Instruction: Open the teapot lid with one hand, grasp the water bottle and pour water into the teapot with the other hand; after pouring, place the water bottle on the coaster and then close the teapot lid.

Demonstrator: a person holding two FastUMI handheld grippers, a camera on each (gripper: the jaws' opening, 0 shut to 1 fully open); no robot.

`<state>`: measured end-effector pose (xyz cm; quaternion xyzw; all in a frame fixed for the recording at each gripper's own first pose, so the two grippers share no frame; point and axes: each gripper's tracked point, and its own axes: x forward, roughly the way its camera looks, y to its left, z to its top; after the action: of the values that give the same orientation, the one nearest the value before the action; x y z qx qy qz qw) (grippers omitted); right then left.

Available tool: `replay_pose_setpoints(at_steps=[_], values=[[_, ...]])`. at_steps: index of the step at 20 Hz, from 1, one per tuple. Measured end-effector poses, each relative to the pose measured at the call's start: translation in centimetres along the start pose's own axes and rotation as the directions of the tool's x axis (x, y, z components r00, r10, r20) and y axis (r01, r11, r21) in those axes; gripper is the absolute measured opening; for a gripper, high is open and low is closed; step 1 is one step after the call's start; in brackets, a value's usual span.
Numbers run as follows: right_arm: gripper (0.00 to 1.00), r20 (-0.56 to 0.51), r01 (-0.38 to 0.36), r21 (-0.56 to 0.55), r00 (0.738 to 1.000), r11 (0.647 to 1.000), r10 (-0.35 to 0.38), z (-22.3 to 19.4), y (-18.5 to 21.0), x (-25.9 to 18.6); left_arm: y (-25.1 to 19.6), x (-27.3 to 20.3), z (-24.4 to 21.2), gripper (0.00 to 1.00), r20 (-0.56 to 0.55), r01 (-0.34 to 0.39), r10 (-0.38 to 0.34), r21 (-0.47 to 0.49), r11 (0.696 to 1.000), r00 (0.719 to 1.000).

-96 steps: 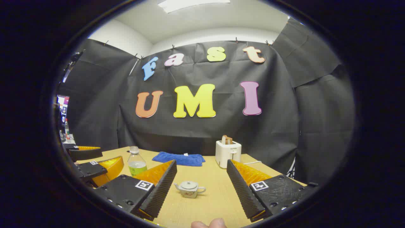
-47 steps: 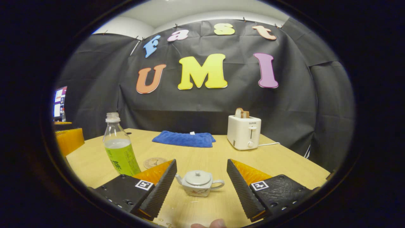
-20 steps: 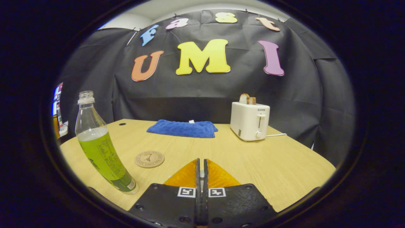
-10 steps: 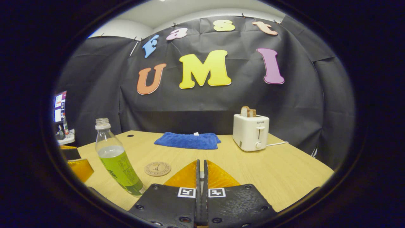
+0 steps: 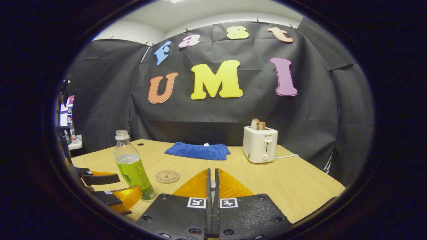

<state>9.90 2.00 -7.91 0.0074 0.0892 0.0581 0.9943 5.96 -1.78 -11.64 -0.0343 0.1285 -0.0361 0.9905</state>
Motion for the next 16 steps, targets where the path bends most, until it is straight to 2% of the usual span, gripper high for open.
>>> replay_pose_setpoints(at_steps=[12,15,16], values=[[0.00,-0.016,0.003,-0.011,1.000,1.000,-0.003,-0.3,-1.4,-0.3,0.5,3.3,0.1,0.99,-0.021,-0.014,0.014,0.023,1.000,1.000],[0.00,-0.016,-0.007,-0.007,1.000,1.000,0.007,-0.3,-1.3,-0.6,0.3,3.4,0.2,0.86,-0.021,-0.011,0.012,0.038,0.999,1.000],[0.00,-0.017,-0.010,-0.006,1.000,1.000,0.010,-0.4,-1.4,-0.7,0.2,3.3,0.1,0.84,-0.023,-0.013,0.014,0.046,0.999,1.000]])
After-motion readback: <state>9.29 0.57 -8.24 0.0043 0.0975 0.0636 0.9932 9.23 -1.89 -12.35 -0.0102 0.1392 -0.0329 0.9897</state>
